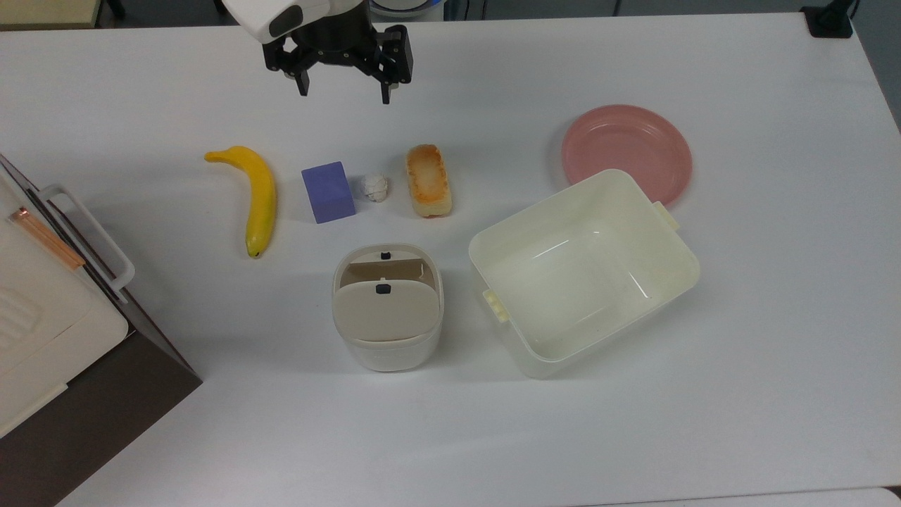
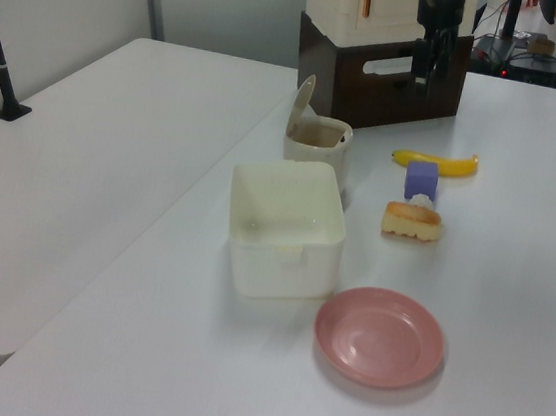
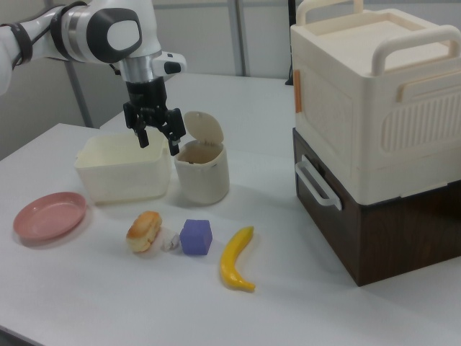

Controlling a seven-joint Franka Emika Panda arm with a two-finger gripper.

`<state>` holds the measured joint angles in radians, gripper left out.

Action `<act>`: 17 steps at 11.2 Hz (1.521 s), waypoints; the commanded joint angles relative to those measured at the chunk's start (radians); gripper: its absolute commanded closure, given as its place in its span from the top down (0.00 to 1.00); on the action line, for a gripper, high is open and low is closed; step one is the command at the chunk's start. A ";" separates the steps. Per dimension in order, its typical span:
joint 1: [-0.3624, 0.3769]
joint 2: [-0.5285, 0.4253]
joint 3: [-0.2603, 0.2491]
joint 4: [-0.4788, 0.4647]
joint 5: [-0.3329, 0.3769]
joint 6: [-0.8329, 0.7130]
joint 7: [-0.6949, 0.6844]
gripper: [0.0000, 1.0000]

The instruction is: Grab it up and put it in the trash

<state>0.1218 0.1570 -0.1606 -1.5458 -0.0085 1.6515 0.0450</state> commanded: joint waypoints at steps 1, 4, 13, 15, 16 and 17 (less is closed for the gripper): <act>0.006 -0.021 -0.004 -0.028 -0.011 0.005 0.012 1.00; 0.002 -0.022 -0.004 -0.028 -0.010 0.005 0.010 1.00; -0.037 -0.020 -0.004 -0.255 -0.040 0.192 -0.094 1.00; -0.022 -0.027 -0.001 -0.344 -0.064 0.263 -0.094 1.00; -0.010 -0.031 0.001 -0.373 -0.079 0.278 -0.093 1.00; 0.021 -0.033 0.001 -0.408 -0.082 0.309 -0.082 1.00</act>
<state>0.0885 0.1690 -0.1555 -1.8470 -0.0649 1.8889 -0.0334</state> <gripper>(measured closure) 0.000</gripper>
